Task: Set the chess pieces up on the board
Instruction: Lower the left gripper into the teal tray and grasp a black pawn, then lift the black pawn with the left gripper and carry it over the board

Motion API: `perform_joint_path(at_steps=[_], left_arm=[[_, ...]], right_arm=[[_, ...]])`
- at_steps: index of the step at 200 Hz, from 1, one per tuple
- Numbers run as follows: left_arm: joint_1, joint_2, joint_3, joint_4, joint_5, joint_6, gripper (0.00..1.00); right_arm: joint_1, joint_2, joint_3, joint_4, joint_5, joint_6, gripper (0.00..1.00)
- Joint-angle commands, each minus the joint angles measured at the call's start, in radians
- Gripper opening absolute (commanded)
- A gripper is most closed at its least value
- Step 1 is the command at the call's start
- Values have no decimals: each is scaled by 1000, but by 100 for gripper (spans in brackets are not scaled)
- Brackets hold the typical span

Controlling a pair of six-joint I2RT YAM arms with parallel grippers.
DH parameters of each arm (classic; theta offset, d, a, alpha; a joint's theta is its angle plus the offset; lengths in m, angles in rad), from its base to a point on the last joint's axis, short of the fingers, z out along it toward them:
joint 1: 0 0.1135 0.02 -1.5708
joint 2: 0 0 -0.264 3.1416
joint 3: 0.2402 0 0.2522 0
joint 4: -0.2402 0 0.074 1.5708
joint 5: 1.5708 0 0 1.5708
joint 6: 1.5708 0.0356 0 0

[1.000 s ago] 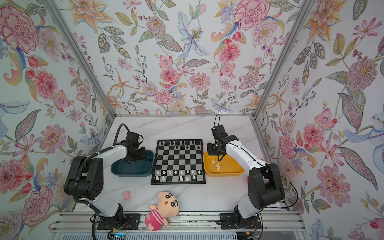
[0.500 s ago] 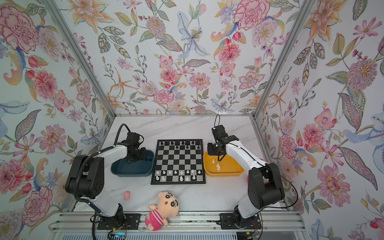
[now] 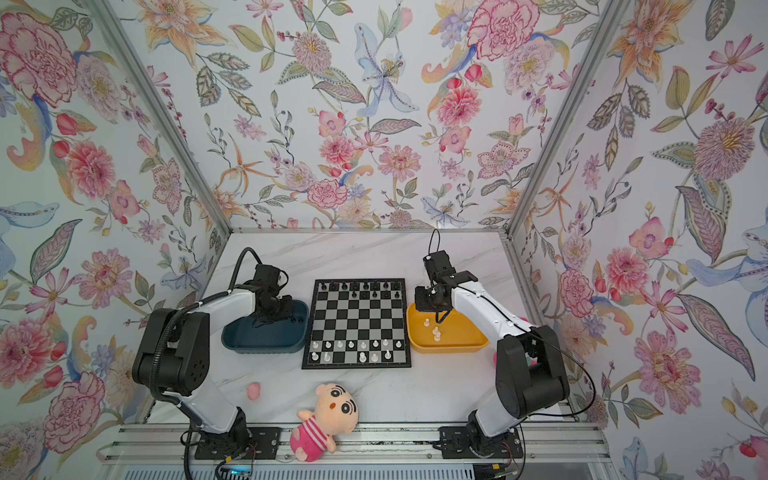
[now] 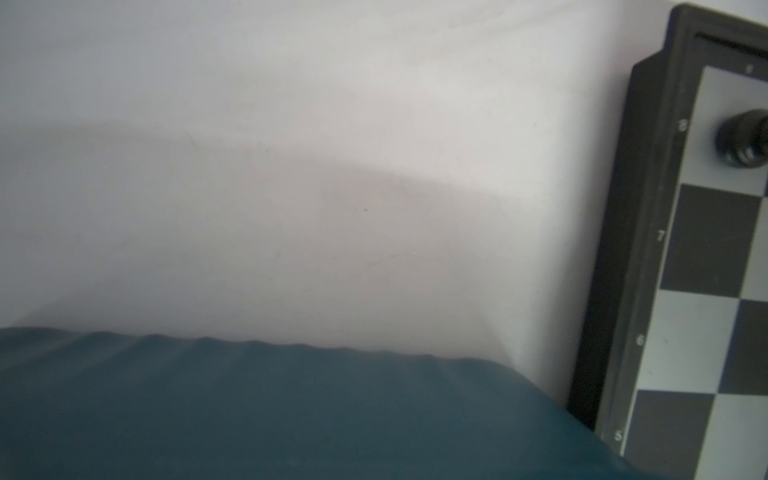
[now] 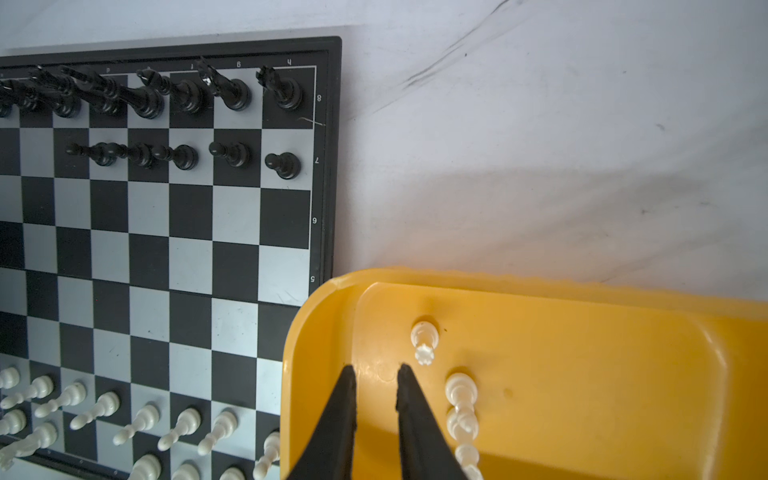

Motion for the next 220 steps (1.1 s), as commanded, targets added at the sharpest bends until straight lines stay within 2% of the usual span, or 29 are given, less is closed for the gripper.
perform_joint_path(at_steps=[1, 37, 148, 220], left_arm=[[-11, 10, 24, -42, -8, 12, 6], [-18, -18, 50, -81, -31, 23, 0], [-92, -95, 243, -248, -112, 60, 0], [-213, -3, 407, -279, -98, 71, 0]], right_arm=[[-5, 12, -14, 2, 0, 12, 21], [-6, 9, -17, 3, -2, 11, 20], [-10, -17, -36, 9, -5, 11, 20], [-15, -23, -34, 12, -9, 9, 20]])
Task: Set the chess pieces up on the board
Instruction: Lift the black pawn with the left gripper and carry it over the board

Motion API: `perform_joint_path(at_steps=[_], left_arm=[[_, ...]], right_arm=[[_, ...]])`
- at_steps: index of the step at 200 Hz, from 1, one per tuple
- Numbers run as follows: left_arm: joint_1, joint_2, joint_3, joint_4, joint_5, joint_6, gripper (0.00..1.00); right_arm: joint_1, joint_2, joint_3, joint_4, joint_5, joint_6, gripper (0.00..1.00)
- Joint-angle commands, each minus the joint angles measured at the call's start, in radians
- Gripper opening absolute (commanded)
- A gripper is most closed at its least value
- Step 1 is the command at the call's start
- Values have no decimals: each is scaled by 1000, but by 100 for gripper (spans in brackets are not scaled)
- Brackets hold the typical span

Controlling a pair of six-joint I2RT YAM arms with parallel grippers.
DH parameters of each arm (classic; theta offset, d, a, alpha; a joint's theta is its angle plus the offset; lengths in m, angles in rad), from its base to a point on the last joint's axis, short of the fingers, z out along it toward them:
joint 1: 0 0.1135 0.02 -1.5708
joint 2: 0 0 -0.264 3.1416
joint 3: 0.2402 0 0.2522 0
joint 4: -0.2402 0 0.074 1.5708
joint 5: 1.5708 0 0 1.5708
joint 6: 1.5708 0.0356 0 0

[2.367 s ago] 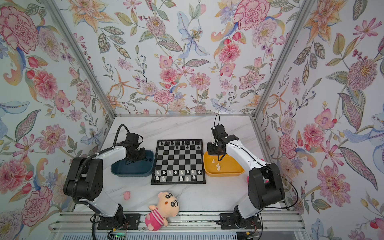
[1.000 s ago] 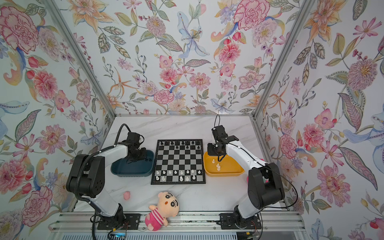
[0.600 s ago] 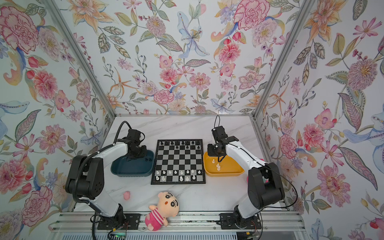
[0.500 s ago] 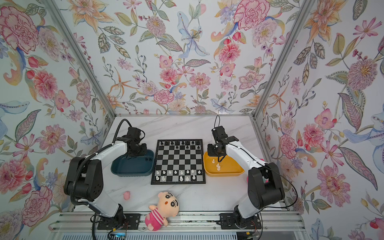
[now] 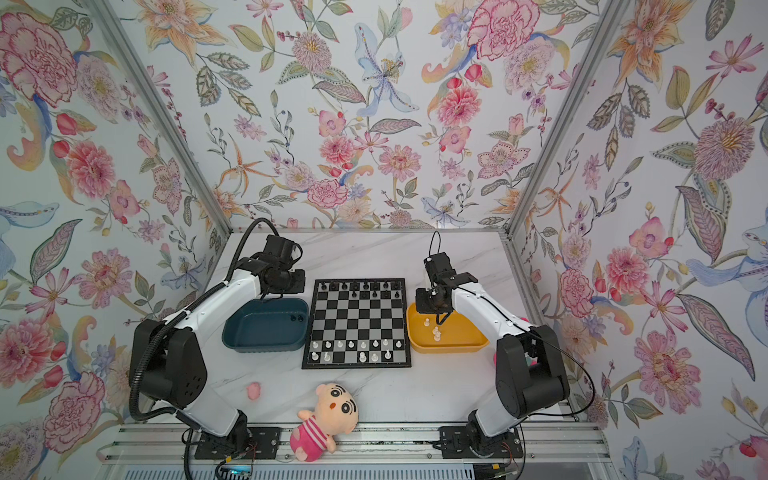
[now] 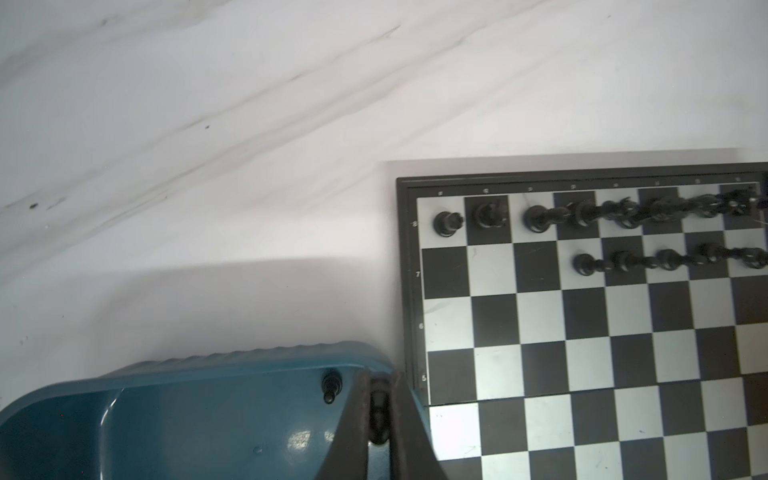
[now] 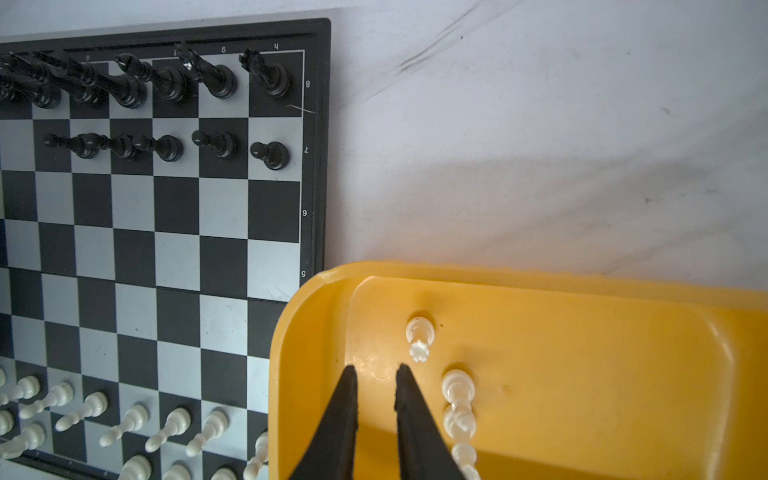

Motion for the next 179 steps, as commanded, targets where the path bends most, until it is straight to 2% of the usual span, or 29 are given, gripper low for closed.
perform_joint_path(at_steps=[1, 96, 179], left_arm=[[-35, 56, 55, -32, -7, 18, 0], [-134, 306, 247, -33, 49, 54, 0], [-172, 400, 336, -45, 61, 64, 0]], right_arm=[[-8, -23, -13, 6, -9, 9, 20], [-24, -32, -28, 6, -18, 6, 20], [-39, -46, -46, 6, -20, 8, 20]])
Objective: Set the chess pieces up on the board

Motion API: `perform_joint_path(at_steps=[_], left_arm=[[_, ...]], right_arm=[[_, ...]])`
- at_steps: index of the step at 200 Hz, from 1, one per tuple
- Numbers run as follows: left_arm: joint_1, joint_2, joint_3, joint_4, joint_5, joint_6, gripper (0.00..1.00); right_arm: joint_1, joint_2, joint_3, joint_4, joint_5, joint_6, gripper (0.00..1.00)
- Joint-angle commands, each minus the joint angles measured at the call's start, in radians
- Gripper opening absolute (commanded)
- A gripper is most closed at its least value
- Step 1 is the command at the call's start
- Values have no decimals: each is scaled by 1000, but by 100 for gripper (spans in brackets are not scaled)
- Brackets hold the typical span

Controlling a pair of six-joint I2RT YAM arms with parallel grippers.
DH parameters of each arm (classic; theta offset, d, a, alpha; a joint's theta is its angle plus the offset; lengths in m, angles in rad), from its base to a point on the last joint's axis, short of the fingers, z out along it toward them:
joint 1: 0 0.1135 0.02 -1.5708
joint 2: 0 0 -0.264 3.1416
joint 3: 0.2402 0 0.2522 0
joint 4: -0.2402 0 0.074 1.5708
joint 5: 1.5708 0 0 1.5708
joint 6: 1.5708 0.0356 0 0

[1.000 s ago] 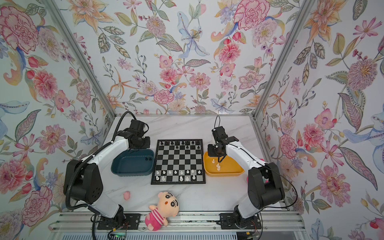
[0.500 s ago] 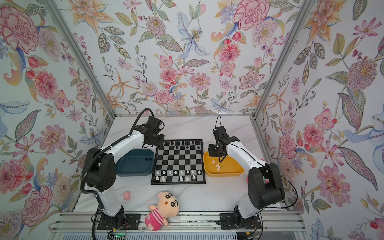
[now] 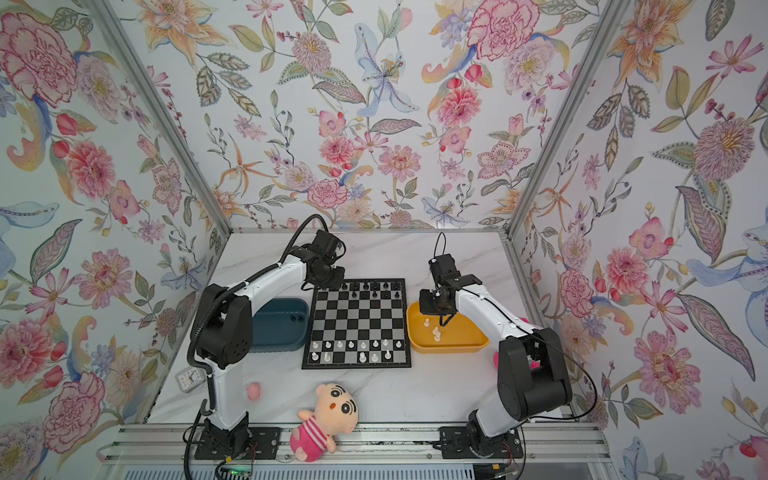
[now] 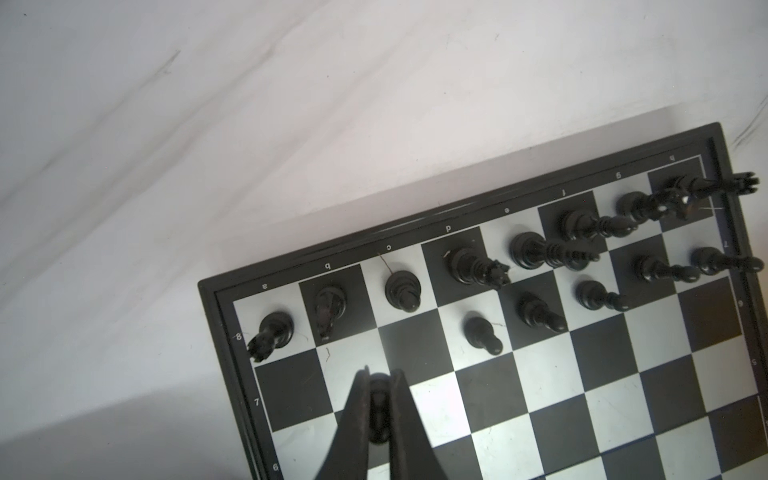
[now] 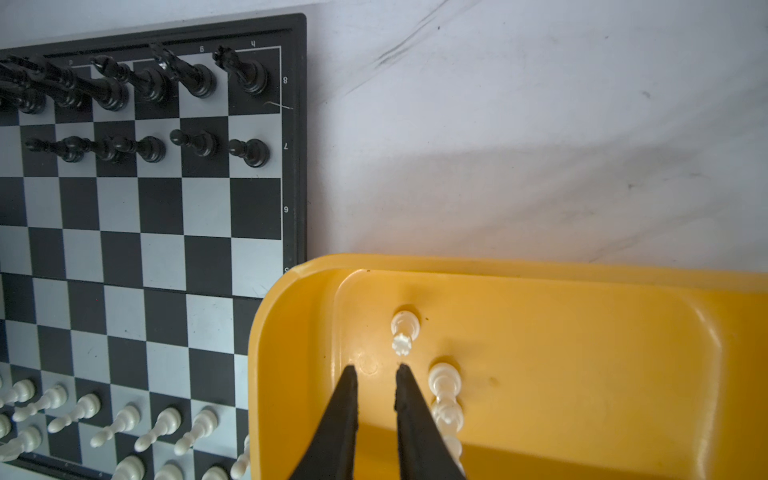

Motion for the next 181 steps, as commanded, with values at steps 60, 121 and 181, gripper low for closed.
perform_joint_path(at_steps=[60, 121, 181], left_arm=[[-32, 43, 36, -41, 27, 19, 0], [-45, 61, 31, -35, 25, 21, 0], [-58, 26, -32, 18, 14, 9, 0]], right_arm=[[-11, -27, -24, 0, -13, 8, 20], [-14, -27, -28, 0, -13, 9, 20], [-15, -30, -30, 0, -15, 10, 20]])
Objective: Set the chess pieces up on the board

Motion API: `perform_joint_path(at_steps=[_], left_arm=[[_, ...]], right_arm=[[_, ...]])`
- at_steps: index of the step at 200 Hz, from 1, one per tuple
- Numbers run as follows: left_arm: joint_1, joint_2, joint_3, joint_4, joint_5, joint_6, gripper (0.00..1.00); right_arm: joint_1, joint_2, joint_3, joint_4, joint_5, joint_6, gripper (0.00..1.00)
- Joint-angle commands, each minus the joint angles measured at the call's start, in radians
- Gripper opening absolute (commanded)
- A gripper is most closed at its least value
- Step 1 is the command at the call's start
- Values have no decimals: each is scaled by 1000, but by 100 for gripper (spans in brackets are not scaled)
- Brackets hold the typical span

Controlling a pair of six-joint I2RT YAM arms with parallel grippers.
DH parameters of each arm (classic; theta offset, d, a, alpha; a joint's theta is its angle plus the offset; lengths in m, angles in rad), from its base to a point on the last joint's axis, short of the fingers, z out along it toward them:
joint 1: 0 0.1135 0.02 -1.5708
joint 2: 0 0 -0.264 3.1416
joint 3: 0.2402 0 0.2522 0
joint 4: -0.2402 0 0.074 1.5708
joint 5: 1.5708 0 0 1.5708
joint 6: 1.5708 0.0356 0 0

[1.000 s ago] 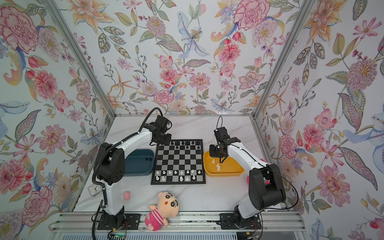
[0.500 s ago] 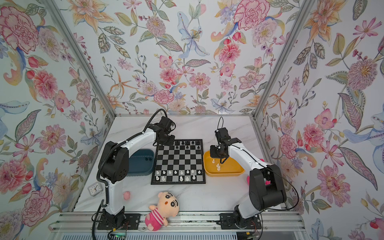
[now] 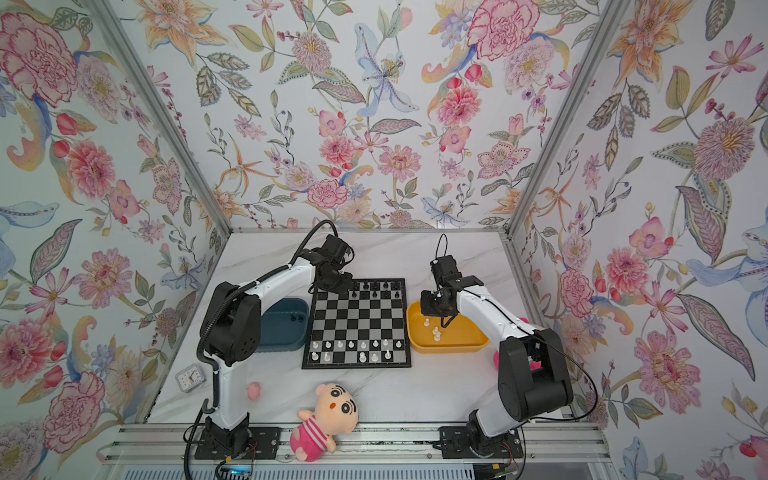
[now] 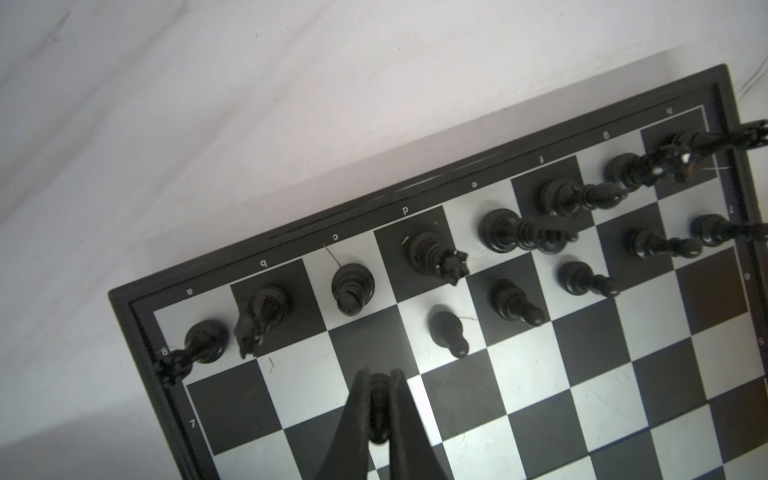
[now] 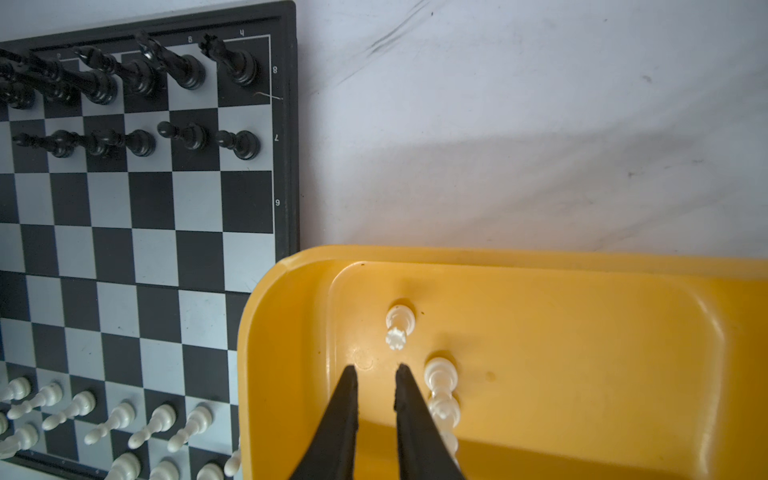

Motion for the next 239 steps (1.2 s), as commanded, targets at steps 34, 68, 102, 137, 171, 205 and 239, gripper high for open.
perform_joint_path(at_steps=[34, 68, 102, 137, 171, 205, 239], left_arm=[[-21, -46, -92, 64, -10, -7, 0], [-27, -64, -126, 89, -18, -7, 0], [-29, -80, -138, 115, -24, -10, 0], [-28, -84, -149, 130, -34, -10, 0], [-29, -83, -157, 138, -37, -9, 0], [-29, -82, -164, 155, -43, -13, 0], [-29, -86, -175, 179, -51, -16, 0]], right_arm=[[-6, -27, -16, 0, -7, 10, 20], [-6, -30, -16, 0, -10, 11, 20], [-6, -30, -13, 0, -11, 10, 20], [-5, -29, -12, -1, -9, 11, 20], [-5, -26, -10, -1, -12, 10, 20], [-6, -22, -9, 0, -14, 12, 20], [-6, -24, -10, 0, -13, 13, 20]])
